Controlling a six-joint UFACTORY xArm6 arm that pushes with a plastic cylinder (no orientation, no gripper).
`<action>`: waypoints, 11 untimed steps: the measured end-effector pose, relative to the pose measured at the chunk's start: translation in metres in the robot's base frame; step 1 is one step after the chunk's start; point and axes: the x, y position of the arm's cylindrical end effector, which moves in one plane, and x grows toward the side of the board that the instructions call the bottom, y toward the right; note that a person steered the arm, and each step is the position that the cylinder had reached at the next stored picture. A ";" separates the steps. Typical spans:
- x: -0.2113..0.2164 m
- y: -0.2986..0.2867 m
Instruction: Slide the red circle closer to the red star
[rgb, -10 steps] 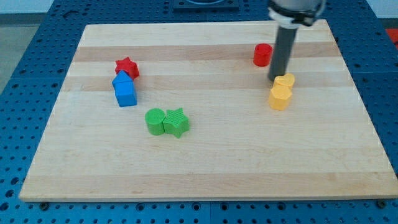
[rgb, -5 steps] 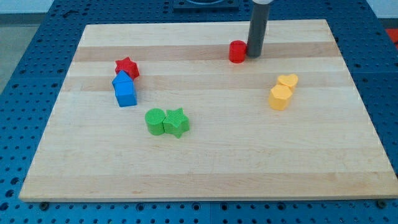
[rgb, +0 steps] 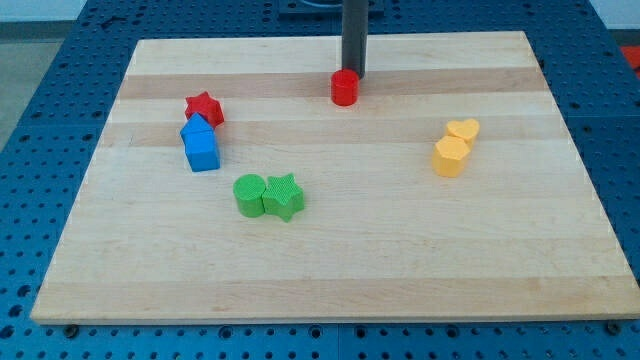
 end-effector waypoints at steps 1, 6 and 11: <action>0.018 0.013; 0.050 -0.080; 0.036 -0.141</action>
